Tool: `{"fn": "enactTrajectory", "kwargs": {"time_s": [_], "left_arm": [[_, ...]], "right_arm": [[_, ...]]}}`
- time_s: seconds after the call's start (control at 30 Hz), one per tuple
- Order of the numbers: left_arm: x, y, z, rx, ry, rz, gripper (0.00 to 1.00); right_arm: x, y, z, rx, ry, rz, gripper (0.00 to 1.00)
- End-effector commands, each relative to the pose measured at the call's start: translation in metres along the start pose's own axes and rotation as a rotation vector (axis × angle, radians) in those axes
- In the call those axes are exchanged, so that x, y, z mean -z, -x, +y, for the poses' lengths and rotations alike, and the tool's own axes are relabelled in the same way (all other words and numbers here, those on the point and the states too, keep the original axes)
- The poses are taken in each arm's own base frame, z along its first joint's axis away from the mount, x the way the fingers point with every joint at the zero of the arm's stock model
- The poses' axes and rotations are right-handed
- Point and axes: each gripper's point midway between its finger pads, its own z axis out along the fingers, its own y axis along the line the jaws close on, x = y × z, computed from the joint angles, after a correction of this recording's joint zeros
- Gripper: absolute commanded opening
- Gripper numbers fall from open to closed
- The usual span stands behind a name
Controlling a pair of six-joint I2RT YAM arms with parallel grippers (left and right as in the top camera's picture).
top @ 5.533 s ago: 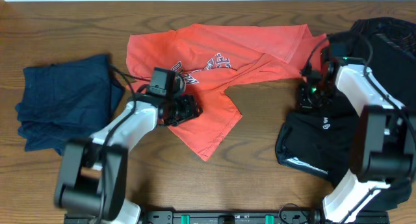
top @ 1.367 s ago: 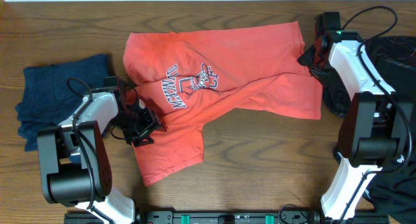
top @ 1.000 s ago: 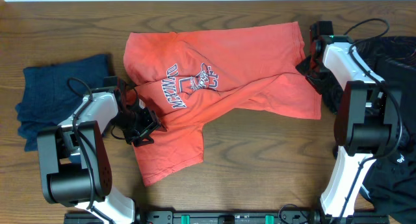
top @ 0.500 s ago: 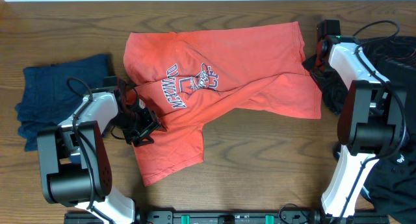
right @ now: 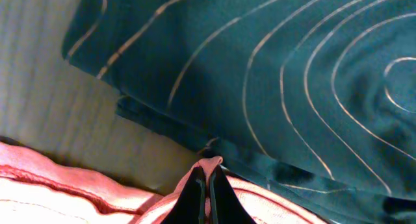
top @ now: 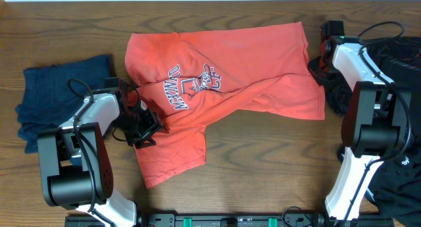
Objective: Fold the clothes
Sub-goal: 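Pull the red t-shirt's right edge rightward with the right gripper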
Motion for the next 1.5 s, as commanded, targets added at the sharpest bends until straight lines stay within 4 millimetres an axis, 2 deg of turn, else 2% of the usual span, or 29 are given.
{"fn": "enactTrajectory", "kwargs": {"time_s": [0.0, 0.13, 0.27, 0.43, 0.47, 0.53, 0.57, 0.73, 0.93, 1.17, 1.3, 1.47], "left_arm": [[-0.001, 0.008, 0.006, -0.033, 0.045, -0.033, 0.58], [0.000, 0.007, 0.006, -0.037, 0.045, -0.029, 0.57], [0.013, 0.000, 0.002, -0.086, 0.049, -0.019, 0.58], [0.044, -0.007, -0.012, -0.127, 0.030, -0.080, 0.65], [0.050, -0.008, -0.015, -0.138, 0.023, -0.100, 0.72], [0.061, -0.012, -0.021, -0.157, 0.012, -0.137, 0.94], [0.063, -0.013, -0.022, -0.162, 0.009, -0.145, 0.95], [0.060, -0.030, -0.009, -0.119, 0.054, -0.089, 0.96], [0.032, -0.045, 0.013, -0.032, 0.072, -0.035, 0.97], [0.003, -0.031, 0.039, -0.059, 0.116, -0.119, 0.96], [-0.013, -0.030, 0.038, -0.081, 0.063, -0.142, 0.96], [-0.024, -0.037, 0.017, -0.146, -0.034, -0.124, 0.87]], "right_arm": [[-0.003, 0.003, -0.009, 0.018, -0.035, 0.006, 0.01], [0.013, 0.009, -0.021, 0.124, -0.053, 0.004, 0.01], [0.051, 0.029, -0.036, 0.199, -0.045, -0.034, 0.01], [0.104, 0.049, -0.064, 0.247, -0.044, -0.091, 0.01], [0.112, 0.051, -0.070, 0.247, -0.046, -0.097, 0.01], [0.125, 0.052, -0.078, 0.266, -0.046, -0.099, 0.01], [0.129, 0.051, -0.081, 0.275, -0.048, -0.097, 0.01], [0.137, 0.043, -0.094, 0.327, -0.080, -0.066, 0.01], [0.137, 0.040, -0.098, 0.362, -0.094, -0.051, 0.01], [0.137, 0.038, -0.098, 0.365, -0.095, -0.042, 0.01], [0.137, 0.037, -0.098, 0.367, -0.091, -0.037, 0.01], [0.137, 0.037, -0.097, 0.367, -0.088, -0.035, 0.01]]}}
